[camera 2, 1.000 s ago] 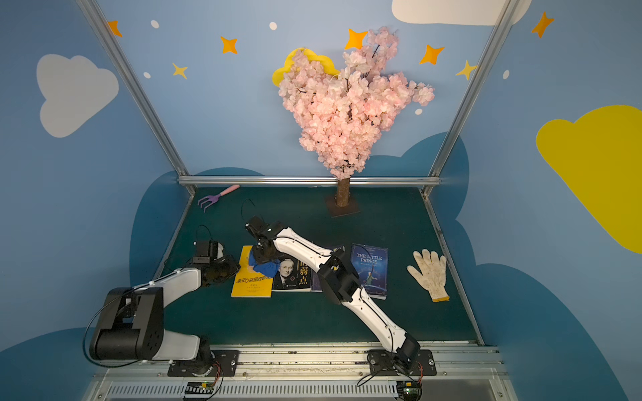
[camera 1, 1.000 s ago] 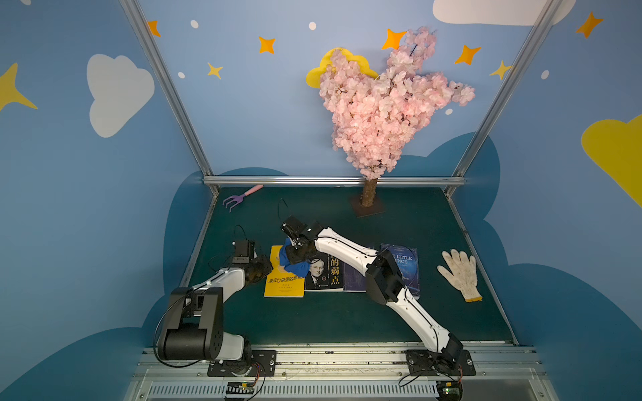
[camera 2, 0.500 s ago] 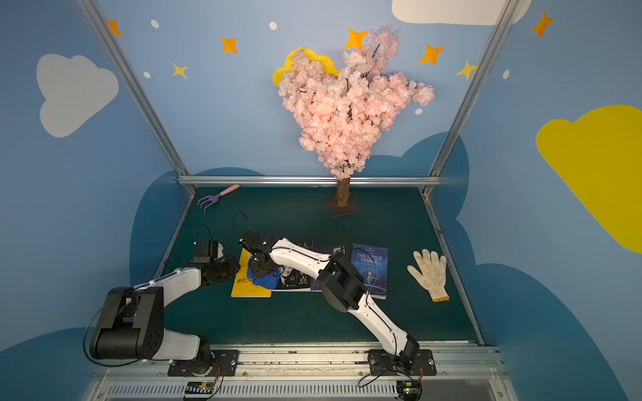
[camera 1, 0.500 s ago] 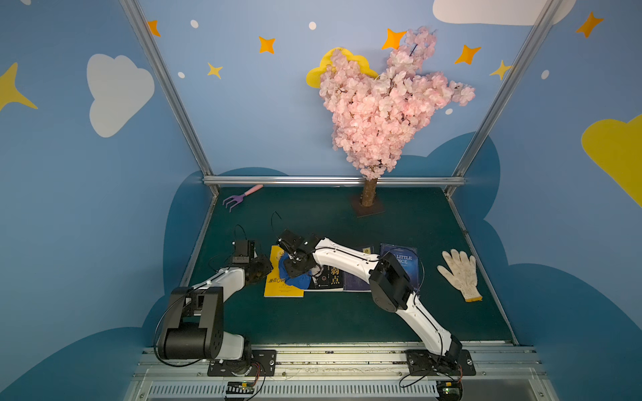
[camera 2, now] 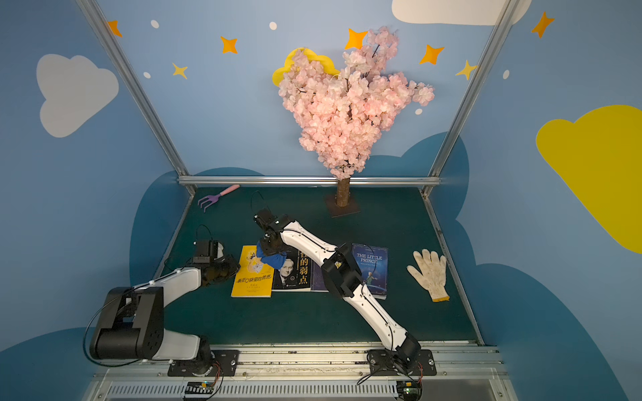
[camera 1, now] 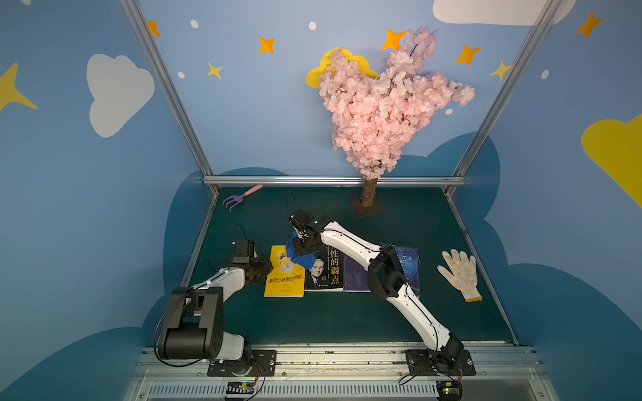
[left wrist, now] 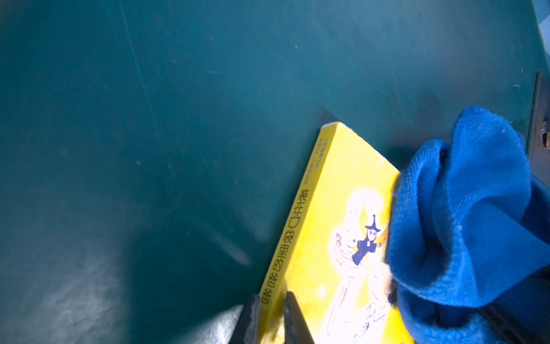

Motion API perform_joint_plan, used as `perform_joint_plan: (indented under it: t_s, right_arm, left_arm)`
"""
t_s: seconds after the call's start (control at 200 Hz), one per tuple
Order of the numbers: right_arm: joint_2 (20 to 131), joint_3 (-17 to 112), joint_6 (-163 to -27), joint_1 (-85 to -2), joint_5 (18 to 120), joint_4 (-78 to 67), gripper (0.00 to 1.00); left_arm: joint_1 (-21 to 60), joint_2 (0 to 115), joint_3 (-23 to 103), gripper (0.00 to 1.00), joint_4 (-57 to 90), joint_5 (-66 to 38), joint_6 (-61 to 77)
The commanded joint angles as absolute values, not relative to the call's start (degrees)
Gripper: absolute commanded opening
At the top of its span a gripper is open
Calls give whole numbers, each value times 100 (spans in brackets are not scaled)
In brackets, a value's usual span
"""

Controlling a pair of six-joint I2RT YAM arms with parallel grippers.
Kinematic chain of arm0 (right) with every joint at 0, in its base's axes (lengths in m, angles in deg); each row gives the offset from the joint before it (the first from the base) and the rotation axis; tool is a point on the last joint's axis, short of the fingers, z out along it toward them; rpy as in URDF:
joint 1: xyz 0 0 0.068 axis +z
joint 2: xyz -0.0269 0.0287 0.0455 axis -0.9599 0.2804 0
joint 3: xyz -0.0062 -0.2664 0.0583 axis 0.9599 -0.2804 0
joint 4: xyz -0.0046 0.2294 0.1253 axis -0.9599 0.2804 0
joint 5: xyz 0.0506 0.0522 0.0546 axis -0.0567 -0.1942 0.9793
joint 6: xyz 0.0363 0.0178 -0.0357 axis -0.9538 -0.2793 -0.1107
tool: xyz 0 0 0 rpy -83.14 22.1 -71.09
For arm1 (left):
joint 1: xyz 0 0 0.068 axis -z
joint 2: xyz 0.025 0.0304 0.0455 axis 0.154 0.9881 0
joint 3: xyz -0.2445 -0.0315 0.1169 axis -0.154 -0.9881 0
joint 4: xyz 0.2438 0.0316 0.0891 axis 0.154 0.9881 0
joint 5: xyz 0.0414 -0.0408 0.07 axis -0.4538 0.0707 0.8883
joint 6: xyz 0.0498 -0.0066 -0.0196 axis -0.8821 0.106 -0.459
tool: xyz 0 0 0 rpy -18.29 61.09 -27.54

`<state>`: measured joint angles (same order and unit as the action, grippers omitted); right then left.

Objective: Wipe the cover of the book
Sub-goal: Wipe the dirt from the cover of the book.

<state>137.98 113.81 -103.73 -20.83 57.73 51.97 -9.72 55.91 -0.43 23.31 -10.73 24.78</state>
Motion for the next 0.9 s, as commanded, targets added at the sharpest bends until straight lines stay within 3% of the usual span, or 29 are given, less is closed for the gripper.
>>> perform_joint_plan:
  t_s: [0.0,0.2,0.405,0.516,0.661,0.896]
  right_arm:
    - [14145,10728,-10508,-1874,5580,6026,0]
    - [13455,9361,-10432,-1273,5211,5582,0]
    - [14067,10494,-10363,-1536,4648,6050,0]
    - [14335,11130,-10479,-1906,5131,6058,0]
    - [14329,11044,-10915,-2109,6209,5515,0]
    - [14262,10671,-10792,-1478,6187,5740,0]
  left_arm:
    - [-937,5742,-3,17,2488,-1372,2420]
    - [-934,5757,1,16,2487,-1364,2424]
    - [-935,5726,-25,14,2457,-1345,2424]
    - [-938,5770,10,13,2494,-1365,2420]
    - [-939,5730,-16,11,2472,-1347,2425]
    - [-939,5703,-27,9,2490,-1330,2430]
